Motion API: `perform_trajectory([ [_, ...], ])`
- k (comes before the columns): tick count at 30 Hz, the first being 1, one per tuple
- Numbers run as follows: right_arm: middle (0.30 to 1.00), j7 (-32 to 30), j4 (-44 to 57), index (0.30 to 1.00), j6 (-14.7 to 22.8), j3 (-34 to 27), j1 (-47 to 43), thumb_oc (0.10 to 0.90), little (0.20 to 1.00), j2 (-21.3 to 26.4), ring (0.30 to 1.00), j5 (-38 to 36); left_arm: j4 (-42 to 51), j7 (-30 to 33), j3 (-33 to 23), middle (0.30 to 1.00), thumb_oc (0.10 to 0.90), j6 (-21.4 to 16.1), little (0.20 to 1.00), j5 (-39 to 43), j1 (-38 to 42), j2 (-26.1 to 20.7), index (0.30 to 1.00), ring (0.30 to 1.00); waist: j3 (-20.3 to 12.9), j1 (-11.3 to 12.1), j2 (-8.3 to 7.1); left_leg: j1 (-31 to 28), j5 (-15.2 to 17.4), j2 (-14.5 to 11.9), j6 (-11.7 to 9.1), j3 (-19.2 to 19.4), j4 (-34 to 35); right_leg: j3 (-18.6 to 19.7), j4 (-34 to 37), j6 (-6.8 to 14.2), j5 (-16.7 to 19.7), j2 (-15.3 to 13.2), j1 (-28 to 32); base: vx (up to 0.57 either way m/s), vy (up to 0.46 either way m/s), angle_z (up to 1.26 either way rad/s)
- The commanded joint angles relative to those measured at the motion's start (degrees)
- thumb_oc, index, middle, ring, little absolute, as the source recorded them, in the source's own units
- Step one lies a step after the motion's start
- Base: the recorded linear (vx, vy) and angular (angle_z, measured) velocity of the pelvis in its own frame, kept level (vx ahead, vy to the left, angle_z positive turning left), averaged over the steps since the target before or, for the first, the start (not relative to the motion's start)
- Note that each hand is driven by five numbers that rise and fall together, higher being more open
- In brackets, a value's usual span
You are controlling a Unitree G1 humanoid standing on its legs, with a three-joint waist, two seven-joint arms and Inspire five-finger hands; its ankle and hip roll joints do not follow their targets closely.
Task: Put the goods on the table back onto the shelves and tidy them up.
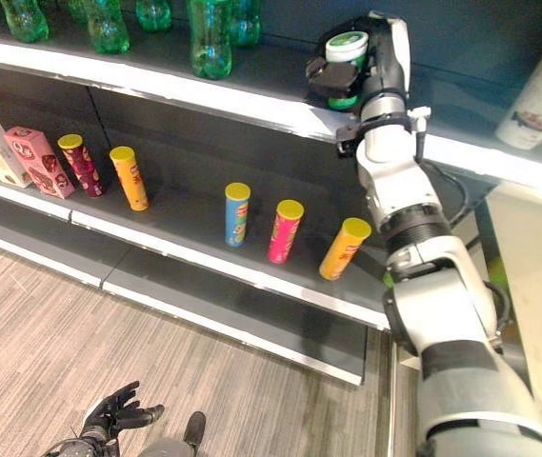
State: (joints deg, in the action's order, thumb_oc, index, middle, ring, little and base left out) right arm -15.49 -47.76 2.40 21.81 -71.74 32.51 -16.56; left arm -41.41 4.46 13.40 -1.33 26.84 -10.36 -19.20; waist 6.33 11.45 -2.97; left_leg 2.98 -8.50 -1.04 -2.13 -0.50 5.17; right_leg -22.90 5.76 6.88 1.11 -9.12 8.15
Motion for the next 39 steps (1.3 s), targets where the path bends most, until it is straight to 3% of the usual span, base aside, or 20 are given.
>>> perform_trajectory([
  [1, 0.3, -2.33, 4.44, 0.3, 2.88, 1.15, -5.05, 0.4, 0.3, 2.98, 0.3, 2.68, 1.41, 0.35, 3.05, 0.9, 0.8, -2.32, 0.9, -1.41, 2.41, -1.73, 0.9, 0.9, -2.64, 1.26, 0.16, -4.19, 6.58, -1.71, -1.48, 0.24, -0.17, 0.02, -0.76, 3.21, 1.78, -1.4, 0.75, 0.0, 0.0, -0.1],
  [7, 0.3, -2.33, 4.44, 0.3, 2.88, 1.15, -5.05, 0.4, 0.3, 2.98, 0.3, 2.68, 1.41, 0.35, 3.05, 0.9, 0.8, -2.32, 0.9, -1.41, 2.41, -1.73, 0.9, 0.9, -2.64, 1.26, 0.16, -4.19, 6.58, -1.71, -1.48, 0.24, -0.17, 0.02, -0.76, 3.21, 1.78, -1.4, 0.75, 0.0, 0.0, -0.01],
  [9, 0.3, -3.19, 6.3, 0.3, 2.32, 0.44, -3.58, 0.4, 0.3, 1.77, 0.3, 6.95, 0.71, 0.53, 2.69, 0.9, 0.8, -2.38, 0.9, -2.41, 2.55, -1.98, 0.9, 0.9, -2.43, 0.31, 0.66, -4.65, 6.67, -2.12, -1.58, 1.09, -0.17, 0.54, -0.76, 3.03, 1.58, -1.31, 0.7, -0.02, -0.011, 0.0],
  [12, 0.3, -3.63, 5.27, 0.3, 2.03, 0.3, -3.44, 0.4, 0.3, -0.88, 0.3, 7.38, -2.59, 0.29, 3.86, 0.9, 0.8, -3.07, 0.9, -3.77, 2.89, -1.29, 0.9, 0.9, -2.32, -0.16, 0.74, -5.0, 6.82, -2.37, -1.68, 1.52, -0.17, 1.15, -0.76, 2.81, 1.36, -1.13, 0.59, -0.02, -0.02, -0.1],
  [19, 0.3, -3.21, 3.09, 0.3, 1.41, 1.21, -4.84, 0.4, 0.3, 1.52, 0.3, 7.98, -6.24, 0.08, 2.24, 0.9, 0.8, -2.84, 0.9, -4.15, 3.45, -1.43, 0.9, 0.9, -2.12, 0.08, 0.73, -5.05, 6.59, -2.57, -1.89, 1.43, -0.17, 1.16, -0.76, 2.63, 1.21, -0.88, 0.68, -0.01, -0.012, -0.07],
  [36, 0.3, -2.38, 3.37, 0.3, 2.18, 1.32, -4.29, 0.4, 0.3, 0.36, 0.3, 6.57, -7.71, 0.24, 1.37, 0.9, 0.8, -3.01, 0.9, -3.82, 3.62, -1.53, 0.9, 0.9, -2.07, -0.56, 0.59, -5.55, 6.77, -2.74, -2.05, 1.96, -0.17, 1.51, -0.76, 2.5, 1.17, -0.7, 0.8, 0.0, 0.0, 0.0],
  [37, 0.634, -2.47, 3.32, 0.634, 2.17, 1.28, -4.22, 0.623, 0.634, 0.17, 0.634, 6.53, -7.79, 0.34, 1.37, 0.9, 0.8, -2.98, 0.9, -3.77, 3.68, -1.46, 0.9, 0.9, -2.06, -0.66, 0.57, -5.55, 6.78, -2.74, -2.05, 2.02, -0.17, 1.56, -0.76, 2.48, 1.15, -0.67, 0.79, 0.0, 0.0, 0.0],
  [38, 0.9, -2.61, 3.38, 0.9, 2.16, 1.15, -4.13, 0.8, 0.9, -0.12, 0.9, 6.47, -7.85, 0.46, 1.4, 0.9, 0.8, -2.95, 0.9, -3.74, 3.77, -1.47, 0.9, 0.9, -2.05, -0.73, 0.56, -5.55, 6.78, -2.78, -2.04, 2.04, -0.17, 1.61, -0.76, 2.48, 1.19, -0.68, 0.77, 0.0, 0.0, 0.0],
  [39, 0.9, -2.54, 3.74, 0.9, 2.09, 1.16, -3.99, 0.8, 0.9, -0.65, 0.9, 6.59, -8.57, 0.72, 1.24, 0.9, 0.8, -2.99, 0.9, -3.63, 4.06, -1.34, 0.9, 0.9, -2.04, -1.0, 0.54, -5.67, 6.85, -2.84, -2.02, 2.21, -0.17, 1.76, -0.76, 2.44, 1.16, -0.67, 0.81, 0.0, 0.0, 0.0],
])
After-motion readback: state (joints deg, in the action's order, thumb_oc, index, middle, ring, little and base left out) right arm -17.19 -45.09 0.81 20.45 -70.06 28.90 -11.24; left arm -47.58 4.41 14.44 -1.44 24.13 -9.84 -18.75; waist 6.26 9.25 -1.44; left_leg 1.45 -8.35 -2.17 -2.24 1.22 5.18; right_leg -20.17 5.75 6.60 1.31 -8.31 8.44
